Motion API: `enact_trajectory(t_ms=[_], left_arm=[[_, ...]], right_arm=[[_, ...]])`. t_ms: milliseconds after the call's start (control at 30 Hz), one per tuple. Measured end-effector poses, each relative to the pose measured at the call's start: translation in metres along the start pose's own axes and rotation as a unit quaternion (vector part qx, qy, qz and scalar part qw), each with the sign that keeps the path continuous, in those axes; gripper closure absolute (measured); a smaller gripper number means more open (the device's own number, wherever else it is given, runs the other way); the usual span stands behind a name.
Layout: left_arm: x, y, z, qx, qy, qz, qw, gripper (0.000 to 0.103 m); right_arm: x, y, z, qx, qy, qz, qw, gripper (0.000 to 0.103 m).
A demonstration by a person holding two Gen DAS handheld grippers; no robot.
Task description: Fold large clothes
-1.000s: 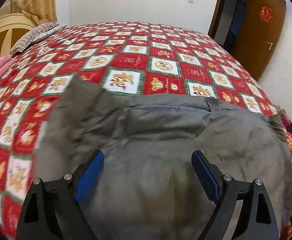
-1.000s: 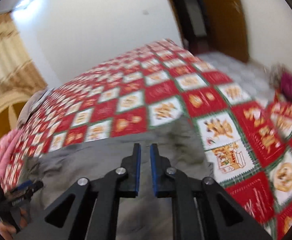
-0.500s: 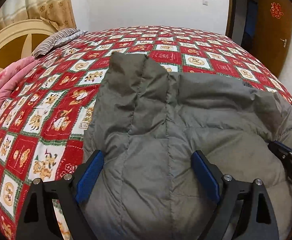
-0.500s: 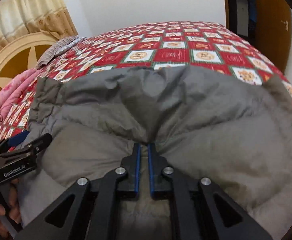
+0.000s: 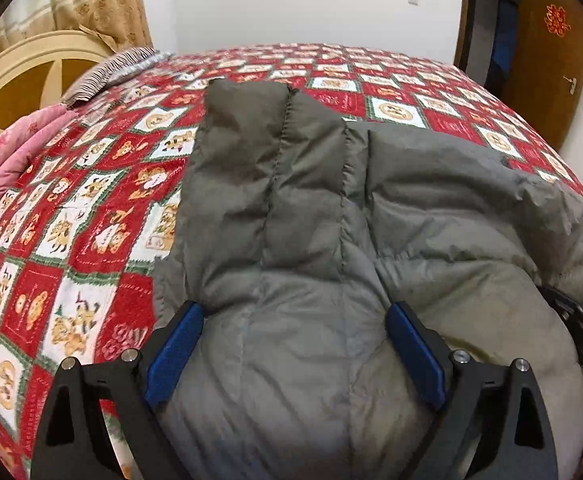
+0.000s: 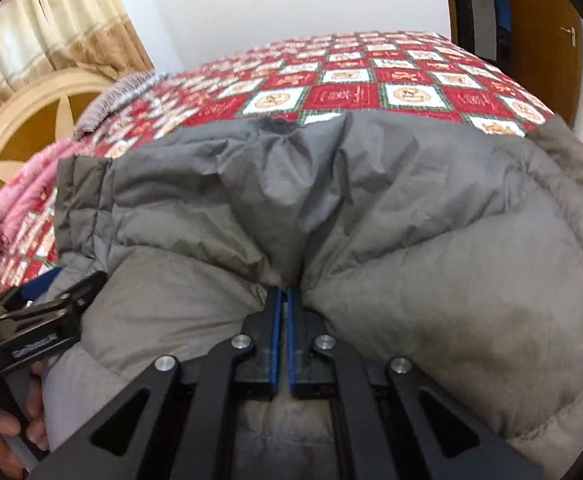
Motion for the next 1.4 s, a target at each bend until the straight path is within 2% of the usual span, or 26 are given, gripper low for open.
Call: enact_trajectory(t_ms=[33,67,133,233,367,433,533,600,667,733,800,900,1067,1267,1333,1400], left_arm=[[0.003,0.003,-0.010,0.015,0.000,-0.004,0.9999,0.009],[0.010,0.011,-0.028,0.040,-0.014,-0.015,0.9990,0.009],[0.021,0.022,-0.051,0.060,-0.032,-0.028,0.9973,0.009],[0.055,0.048,-0.087,0.063,-0.058,-0.050,0.9951,0.009],[0.103,0.073,-0.110,0.068,-0.067,-0.091,0.9913,0.009],[0.133,0.082,-0.119,0.092,-0.071,-0.123,0.9856,0.009],[0.164,0.084,-0.124,0.101,-0.070,-0.147,0.9815,0.009],[0.180,0.077,-0.121,0.126,-0.061,-0.163,0.9766,0.009],[0.188,0.066,-0.114,0.174,-0.043,-0.183,0.9666,0.009],[0.185,0.059,-0.109,0.205,-0.039,-0.190,0.9594,0.009],[0.174,0.050,-0.103,0.227,-0.052,-0.193,0.9531,0.009],[0.154,0.040,-0.091,0.249,-0.061,-0.201,0.9454,0.009],[0.128,0.033,-0.075,0.257,-0.071,-0.224,0.9373,0.009],[0.122,0.044,-0.076,0.263,-0.096,-0.247,0.9274,0.009],[0.120,0.047,-0.070,0.262,-0.095,-0.263,0.9237,0.009],[0.116,0.047,-0.062,0.254,-0.094,-0.276,0.9221,0.009]], right_arm=[[0.001,0.002,-0.009,0.004,0.001,0.004,1.000,0.090],[0.003,0.005,-0.019,-0.003,-0.010,0.005,1.000,0.086],[0.016,0.021,-0.048,-0.026,-0.038,-0.016,0.999,0.086],[0.044,0.044,-0.066,-0.026,-0.042,-0.050,0.998,0.086],[0.075,0.052,-0.056,-0.021,-0.039,-0.041,0.998,0.086],[0.078,0.049,-0.046,-0.021,-0.031,-0.034,0.999,0.087],[0.078,0.042,-0.032,-0.026,-0.025,-0.021,0.999,0.088],[0.078,0.040,-0.028,-0.030,-0.028,-0.020,0.999,0.088],[0.076,0.040,-0.030,-0.031,-0.018,-0.021,0.999,0.089],[0.076,0.037,-0.045,-0.038,-0.018,-0.002,0.999,0.088],[0.083,0.036,-0.065,-0.046,-0.051,0.012,0.998,0.085],[0.094,0.040,-0.073,-0.031,-0.062,0.002,0.998,0.085],[0.097,0.040,-0.066,-0.035,-0.046,-0.007,0.998,0.086],[0.053,0.034,-0.089,-0.026,-0.089,0.007,0.996,0.085],[0.044,0.034,-0.080,-0.024,-0.090,0.012,0.996,0.085],[0.040,0.031,-0.048,-0.015,-0.056,0.018,0.998,0.085]])
Point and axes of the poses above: each gripper's, at about its wrist camera, not at the fingertips, and z roughly the way its jaws point, y to its left, x to its underside, the point moved 4 cm from there along z, roughly the way its jaws point, and after that the axes turned 10 degrees about y, right-handed, at the moved point
